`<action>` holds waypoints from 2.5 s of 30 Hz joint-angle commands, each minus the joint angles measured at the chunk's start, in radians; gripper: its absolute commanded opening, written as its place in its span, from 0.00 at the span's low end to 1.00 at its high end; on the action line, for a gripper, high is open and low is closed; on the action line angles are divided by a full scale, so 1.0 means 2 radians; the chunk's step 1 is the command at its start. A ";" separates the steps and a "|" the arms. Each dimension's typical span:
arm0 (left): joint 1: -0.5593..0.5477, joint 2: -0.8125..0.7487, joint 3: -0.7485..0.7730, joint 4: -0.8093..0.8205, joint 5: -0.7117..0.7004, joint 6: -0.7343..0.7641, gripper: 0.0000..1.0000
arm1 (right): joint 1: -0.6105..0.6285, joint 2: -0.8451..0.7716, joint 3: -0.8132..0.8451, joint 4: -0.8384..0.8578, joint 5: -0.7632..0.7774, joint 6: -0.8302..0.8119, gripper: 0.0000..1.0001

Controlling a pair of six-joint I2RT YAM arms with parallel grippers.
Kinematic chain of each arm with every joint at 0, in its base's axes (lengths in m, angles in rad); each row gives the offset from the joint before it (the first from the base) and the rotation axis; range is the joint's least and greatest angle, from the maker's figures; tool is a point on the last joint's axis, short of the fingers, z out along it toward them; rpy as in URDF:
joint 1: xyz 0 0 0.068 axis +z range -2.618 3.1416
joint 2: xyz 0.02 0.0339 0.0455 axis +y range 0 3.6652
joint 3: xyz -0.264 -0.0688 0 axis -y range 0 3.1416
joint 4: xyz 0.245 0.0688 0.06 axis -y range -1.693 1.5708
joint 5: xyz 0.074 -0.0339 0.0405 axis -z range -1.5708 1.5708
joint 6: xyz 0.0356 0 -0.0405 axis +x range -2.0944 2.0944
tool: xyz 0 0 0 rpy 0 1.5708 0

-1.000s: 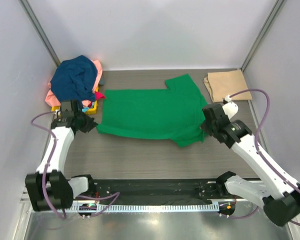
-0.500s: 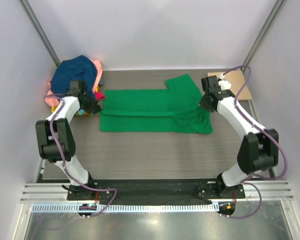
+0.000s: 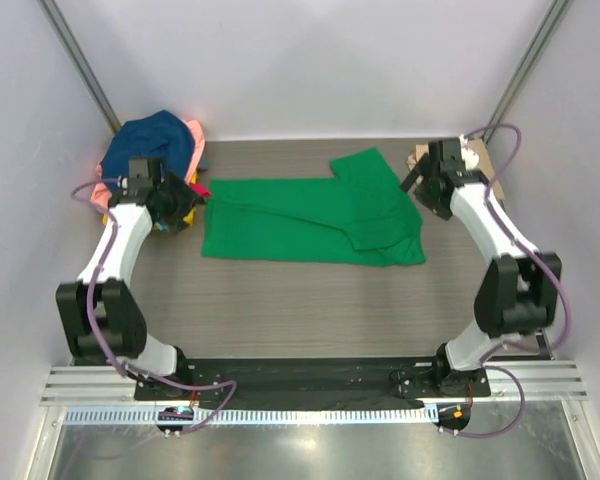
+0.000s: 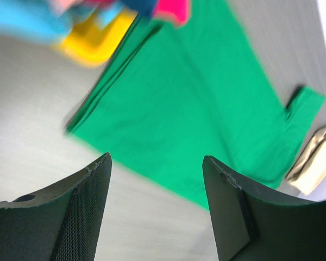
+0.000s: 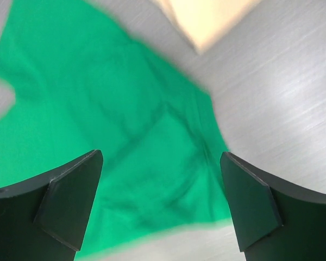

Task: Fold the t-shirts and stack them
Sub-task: Fold the tshirt

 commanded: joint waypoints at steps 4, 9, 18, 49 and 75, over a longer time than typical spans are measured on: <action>-0.001 -0.092 -0.167 0.066 -0.019 0.008 0.72 | 0.004 -0.142 -0.218 0.069 -0.107 0.013 0.92; -0.001 -0.070 -0.209 0.102 -0.018 0.014 0.72 | 0.003 -0.158 -0.302 0.103 -0.117 0.011 0.90; -0.001 0.005 -0.205 0.154 -0.016 0.016 0.72 | -0.015 -0.097 -0.302 0.142 -0.117 0.001 0.86; -0.018 -0.127 -0.217 0.075 -0.043 0.004 0.00 | -0.048 -0.131 -0.278 0.079 -0.127 -0.015 0.01; 0.022 -0.272 -0.180 -0.107 -0.010 0.163 0.72 | -0.041 -0.227 -0.229 0.068 -0.173 -0.076 0.83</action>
